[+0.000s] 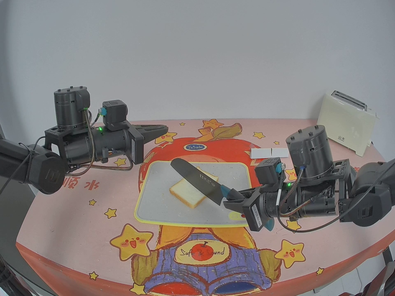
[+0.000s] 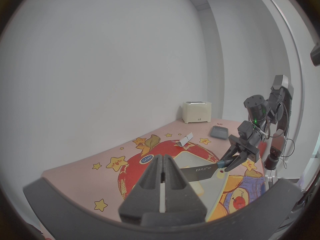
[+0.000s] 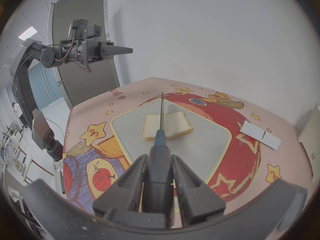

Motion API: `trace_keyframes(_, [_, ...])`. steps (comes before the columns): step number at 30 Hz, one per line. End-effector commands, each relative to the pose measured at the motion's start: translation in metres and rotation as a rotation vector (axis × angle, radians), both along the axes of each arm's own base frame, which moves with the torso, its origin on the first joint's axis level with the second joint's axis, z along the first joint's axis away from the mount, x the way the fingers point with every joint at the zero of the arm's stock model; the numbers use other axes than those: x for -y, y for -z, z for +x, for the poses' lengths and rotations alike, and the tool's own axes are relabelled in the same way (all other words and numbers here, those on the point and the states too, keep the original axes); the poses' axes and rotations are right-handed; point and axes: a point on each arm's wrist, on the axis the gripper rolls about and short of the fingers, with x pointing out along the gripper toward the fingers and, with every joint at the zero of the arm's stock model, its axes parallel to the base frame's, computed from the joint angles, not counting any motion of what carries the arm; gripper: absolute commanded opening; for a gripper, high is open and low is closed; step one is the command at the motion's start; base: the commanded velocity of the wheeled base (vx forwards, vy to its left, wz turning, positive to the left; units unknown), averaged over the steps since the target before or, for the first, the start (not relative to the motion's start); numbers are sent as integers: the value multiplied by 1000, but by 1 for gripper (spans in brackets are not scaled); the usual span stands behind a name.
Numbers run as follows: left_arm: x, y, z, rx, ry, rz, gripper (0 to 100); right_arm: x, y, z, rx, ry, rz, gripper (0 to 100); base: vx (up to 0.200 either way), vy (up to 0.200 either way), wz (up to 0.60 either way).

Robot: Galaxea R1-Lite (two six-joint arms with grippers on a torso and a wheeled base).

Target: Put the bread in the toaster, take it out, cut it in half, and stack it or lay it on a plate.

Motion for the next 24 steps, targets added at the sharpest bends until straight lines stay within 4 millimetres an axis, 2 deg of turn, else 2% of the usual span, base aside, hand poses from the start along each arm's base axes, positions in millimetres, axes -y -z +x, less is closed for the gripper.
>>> trace_keyframes(1, [14, 14, 4, -42, 22, 12, 0, 0, 0, 0, 1, 0, -1, 0, 0, 0, 0])
trace_keyframes(9, [22, 27, 13, -71, 29, 27, 0, -3, 1, -2, 0, -8, -5, 0, 0, 0, 0])
trace_keyframes(18, [23, 29, 13, -76, 31, 30, 0, -3, 2, -2, -1, -7, -6, 0, 0, 0, 0])
trace_keyframes(23, [32, 33, 10, -85, 57, 36, 0, -3, 1, -2, -1, -6, -4, 0, 0, 0, 0])
trace_keyframes(24, [33, 39, 12, -97, 57, 45, 0, -3, 1, -1, -1, -4, -4, 0, 0, 0, 0])
